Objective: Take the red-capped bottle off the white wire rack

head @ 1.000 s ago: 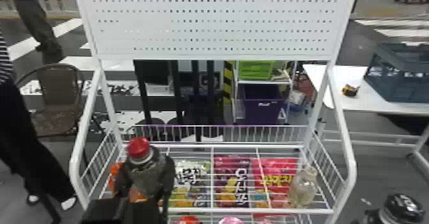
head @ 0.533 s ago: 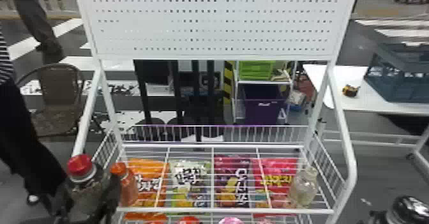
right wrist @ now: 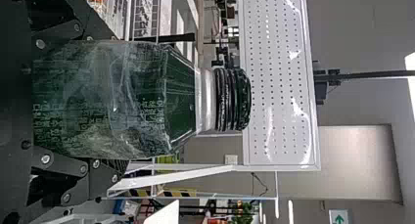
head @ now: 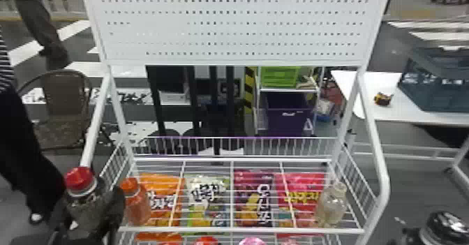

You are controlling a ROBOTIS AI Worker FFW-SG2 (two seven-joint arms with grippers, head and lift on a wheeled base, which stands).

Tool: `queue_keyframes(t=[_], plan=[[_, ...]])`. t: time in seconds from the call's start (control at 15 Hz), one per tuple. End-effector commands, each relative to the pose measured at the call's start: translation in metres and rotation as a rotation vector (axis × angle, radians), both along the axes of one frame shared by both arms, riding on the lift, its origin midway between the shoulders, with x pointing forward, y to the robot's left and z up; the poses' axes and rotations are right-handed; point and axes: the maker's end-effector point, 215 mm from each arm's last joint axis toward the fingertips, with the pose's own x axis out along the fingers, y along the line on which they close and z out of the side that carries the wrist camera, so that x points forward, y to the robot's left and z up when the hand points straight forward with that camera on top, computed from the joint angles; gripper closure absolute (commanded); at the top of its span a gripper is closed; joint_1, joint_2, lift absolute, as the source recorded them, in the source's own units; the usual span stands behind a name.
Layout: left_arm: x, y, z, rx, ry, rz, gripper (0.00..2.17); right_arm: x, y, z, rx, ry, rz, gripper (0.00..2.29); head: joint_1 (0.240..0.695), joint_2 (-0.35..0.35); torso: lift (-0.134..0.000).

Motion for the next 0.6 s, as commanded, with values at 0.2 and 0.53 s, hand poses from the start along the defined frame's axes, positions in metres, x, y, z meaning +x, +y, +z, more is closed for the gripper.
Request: queue_keyframes(t=[0.2,0.53], plan=[[0.0010,0.0027,0.0018,0.001,-0.003,0.006,2.01,0.0020,-0.0033,-0.0047,0.007,0.006,-0.006,1.22,0.499,0.000,0.000],[0.0001,0.0017,0.0072,-0.010,-0.013,0.008,2.00,0.0028,-0.0039,-0.0044,0.011,-0.001,-0.008,1.22,0.499,0.000,0.000]])
